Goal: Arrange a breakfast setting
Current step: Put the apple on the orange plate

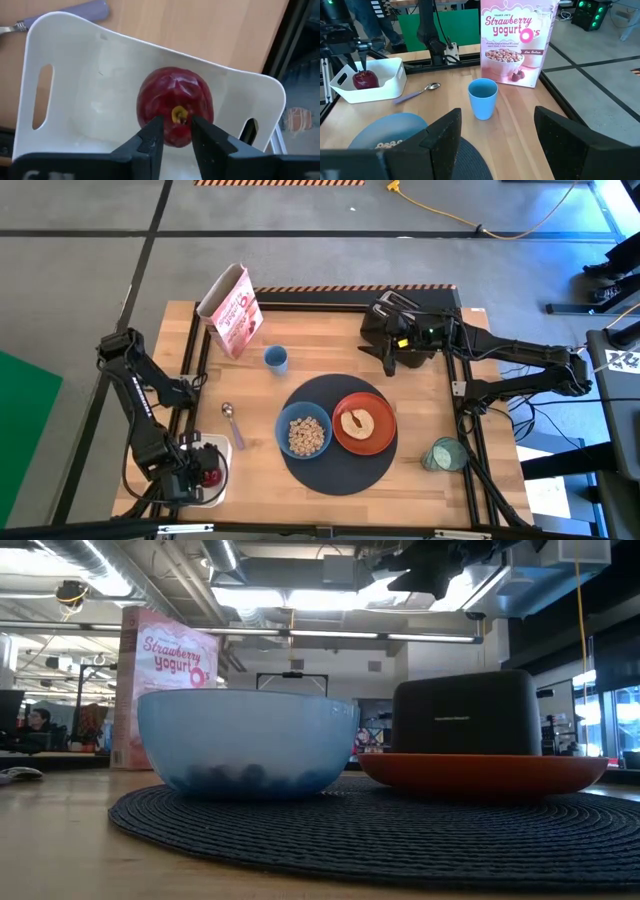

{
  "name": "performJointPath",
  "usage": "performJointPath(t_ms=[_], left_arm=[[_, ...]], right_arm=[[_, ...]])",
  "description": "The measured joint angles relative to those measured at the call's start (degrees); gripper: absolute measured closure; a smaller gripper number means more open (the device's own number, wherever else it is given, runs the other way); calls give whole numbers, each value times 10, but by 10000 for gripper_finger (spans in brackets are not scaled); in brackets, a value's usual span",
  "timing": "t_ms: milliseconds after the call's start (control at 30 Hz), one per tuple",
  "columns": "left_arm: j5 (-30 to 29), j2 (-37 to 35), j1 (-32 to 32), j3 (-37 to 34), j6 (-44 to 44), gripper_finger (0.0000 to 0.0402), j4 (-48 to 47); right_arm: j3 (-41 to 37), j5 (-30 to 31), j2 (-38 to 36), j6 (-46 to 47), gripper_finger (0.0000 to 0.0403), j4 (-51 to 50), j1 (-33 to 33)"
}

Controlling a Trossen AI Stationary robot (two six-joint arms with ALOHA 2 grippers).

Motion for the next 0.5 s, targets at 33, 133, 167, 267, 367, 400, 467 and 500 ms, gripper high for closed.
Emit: performJointPath(t_ms=[33, 133, 167, 267, 367, 400, 467, 500], left_arm=[[0, 0, 0, 0, 4, 320, 0], [0, 0, 0, 0, 8, 354, 2], [0, 0, 0, 0, 8, 365, 4], [0, 0, 0, 0, 8, 392, 12], [-7, 0, 0, 0, 8, 394, 15], [-11, 0, 0, 0, 9, 390, 17], [-20, 0, 0, 0, 12, 380, 22], [-24, 0, 0, 0, 12, 376, 23]], right_arm=[[0, 0, 0, 0, 164, 0, 0], [0, 0, 0, 0, 164, 0, 0], [0, 0, 0, 0, 164, 0, 0], [0, 0, 0, 0, 164, 0, 0], [0, 0, 0, 0, 164, 0, 0], [0, 0, 0, 0, 164, 0, 0], [0, 0, 0, 0, 164, 0, 0], [0, 0, 0, 0, 164, -1, 0]])
